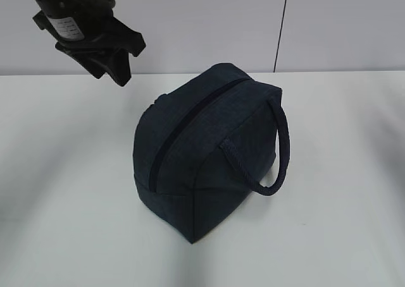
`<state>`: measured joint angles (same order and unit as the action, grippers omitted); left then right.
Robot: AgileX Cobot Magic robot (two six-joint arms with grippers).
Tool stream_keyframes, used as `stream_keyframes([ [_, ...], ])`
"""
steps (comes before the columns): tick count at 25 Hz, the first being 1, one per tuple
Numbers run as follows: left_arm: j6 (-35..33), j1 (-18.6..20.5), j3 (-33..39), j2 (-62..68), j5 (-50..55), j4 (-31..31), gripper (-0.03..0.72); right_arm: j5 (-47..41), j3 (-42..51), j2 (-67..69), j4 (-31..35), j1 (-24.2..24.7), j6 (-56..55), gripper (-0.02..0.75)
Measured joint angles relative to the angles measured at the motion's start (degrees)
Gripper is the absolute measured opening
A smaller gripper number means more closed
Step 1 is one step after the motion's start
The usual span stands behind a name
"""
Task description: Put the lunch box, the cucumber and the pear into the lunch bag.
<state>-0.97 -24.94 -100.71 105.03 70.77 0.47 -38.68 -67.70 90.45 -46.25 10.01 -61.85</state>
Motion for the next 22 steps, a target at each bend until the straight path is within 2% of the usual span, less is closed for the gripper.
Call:
stream_keyframes([
  [2,0.00,0.00,0.00,0.00,-0.49,-0.47,0.298,2.03,0.00,0.10,11.38,-1.60,13.20,0.335],
  [4,0.00,0.00,0.00,0.00,-1.06,-0.47,0.298,1.91,0.00,0.10,16.00,-4.05,26.48,0.314],
  [6,0.00,0.00,0.00,0.00,-1.56,-0.17,0.298,0.38,0.00,0.10,18.10,-6.81,35.85,0.307],
  [9,0.00,0.00,0.00,0.00,-2.62,-0.47,0.298,-1.74,0.00,0.10,20.05,-12.13,43.90,0.305],
  [16,-1.17,0.00,0.10,-1.92,-2.41,0.92,0.302,-4.20,0.00,-1.82,21.78,-26.05,51.14,0.305],
  [19,-1.97,0.00,0.10,-3.72,-0.97,1.34,0.302,-4.50,0.00,-4.65,23.29,-28.64,51.17,0.305],
  [22,-1.96,0.00,0.10,-5.37,0.30,2.33,0.302,-5.67,0.00,-8.24,26.72,-29.08,51.66,0.305],
])
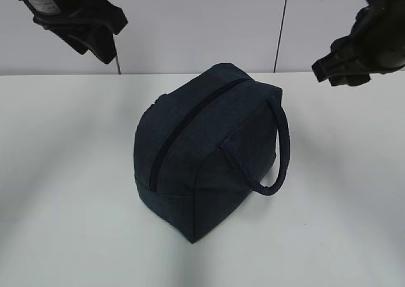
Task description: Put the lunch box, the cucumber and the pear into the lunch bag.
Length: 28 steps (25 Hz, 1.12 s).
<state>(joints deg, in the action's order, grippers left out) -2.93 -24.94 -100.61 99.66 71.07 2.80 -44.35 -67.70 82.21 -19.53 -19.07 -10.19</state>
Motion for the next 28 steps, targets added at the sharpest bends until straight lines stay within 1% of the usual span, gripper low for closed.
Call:
stream_keyframes([
  [6,0.00,0.00,0.00,-3.54,0.36,0.18,0.305,-5.17,0.00,-7.18,6.89,-1.88,7.80,0.304],
  [11,0.00,0.00,0.00,-6.14,0.60,0.01,0.305,-8.97,0.00,-12.14,11.28,-2.03,10.73,0.304],
  [16,0.00,0.00,0.14,-8.49,0.67,-0.78,0.305,-13.02,0.00,-18.12,12.88,-2.12,12.72,0.305],
  [19,-0.02,0.00,2.27,-11.95,0.67,-2.33,0.305,-15.84,0.00,-22.43,13.00,-2.12,13.53,0.304],
  [23,-0.02,0.00,9.79,-18.84,0.67,-2.80,0.305,-18.49,0.00,-28.17,13.14,-2.12,14.76,0.304],
  [25,-0.02,0.00,15.90,-23.75,0.66,-3.30,0.305,-19.41,0.00,-31.41,14.01,-2.12,14.84,0.304],
  [28,-0.02,0.00,25.61,-32.41,-0.20,-6.11,0.305,-20.17,1.63,-37.48,16.45,-2.12,14.88,0.304],
])
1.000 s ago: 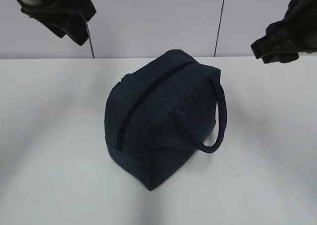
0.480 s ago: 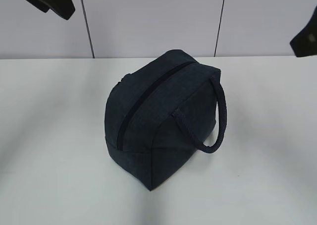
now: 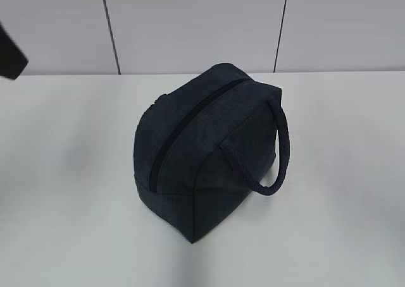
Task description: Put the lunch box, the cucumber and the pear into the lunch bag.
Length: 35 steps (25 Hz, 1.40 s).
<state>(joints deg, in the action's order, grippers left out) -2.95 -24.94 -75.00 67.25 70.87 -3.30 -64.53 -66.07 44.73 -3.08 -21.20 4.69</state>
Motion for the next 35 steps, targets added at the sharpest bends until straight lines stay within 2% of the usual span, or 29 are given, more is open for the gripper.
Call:
stream_keyframes([
  [4,0.00,0.00,11.62,-13.57,-4.90,-4.78,0.305,-0.60,5.43,-8.53,1.67,0.00,-0.41,0.304],
  [7,0.00,0.00,18.36,-23.64,-6.07,-5.50,0.305,-1.07,10.43,-14.96,2.13,0.00,-0.77,0.304],
  [14,0.00,0.00,28.76,-44.90,-5.96,-5.45,0.305,-4.68,19.55,-30.35,3.08,0.00,-0.30,0.307],
  [21,0.00,0.00,35.63,-56.83,-5.42,-4.45,0.309,-6.72,27.23,-39.24,6.38,0.00,2.57,0.378],
  [24,0.00,0.00,38.19,-59.29,-4.61,-2.52,0.333,-6.75,29.25,-40.06,6.50,0.00,2.70,0.384],
  [29,0.00,0.00,42.31,-61.85,-2.77,-1.16,0.415,-4.61,32.30,-40.20,6.05,0.00,2.70,0.386],
  [35,0.00,-0.05,42.96,-62.90,-3.76,-1.16,0.435,-2.10,36.74,-40.79,6.01,0.00,4.27,0.387],
])
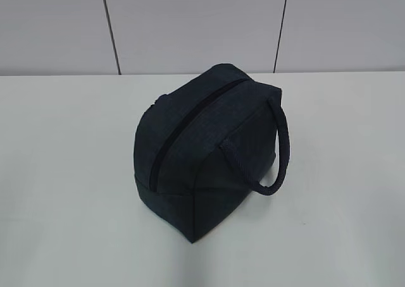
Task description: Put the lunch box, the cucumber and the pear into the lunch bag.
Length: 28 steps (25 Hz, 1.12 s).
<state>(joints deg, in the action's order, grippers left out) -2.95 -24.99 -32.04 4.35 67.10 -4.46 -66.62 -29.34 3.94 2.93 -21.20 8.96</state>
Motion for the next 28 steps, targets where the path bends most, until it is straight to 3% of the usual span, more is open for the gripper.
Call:
stream_keyframes([
  [24,0.00,0.00,1.77,0.00,-3.20,0.00,0.435,0.17,0.91,-0.56,-0.13,0.00,0.88,0.389],
  [28,0.00,2.30,1.77,0.00,-3.20,0.00,0.435,0.26,0.91,-0.56,-0.13,0.00,0.88,0.389],
])
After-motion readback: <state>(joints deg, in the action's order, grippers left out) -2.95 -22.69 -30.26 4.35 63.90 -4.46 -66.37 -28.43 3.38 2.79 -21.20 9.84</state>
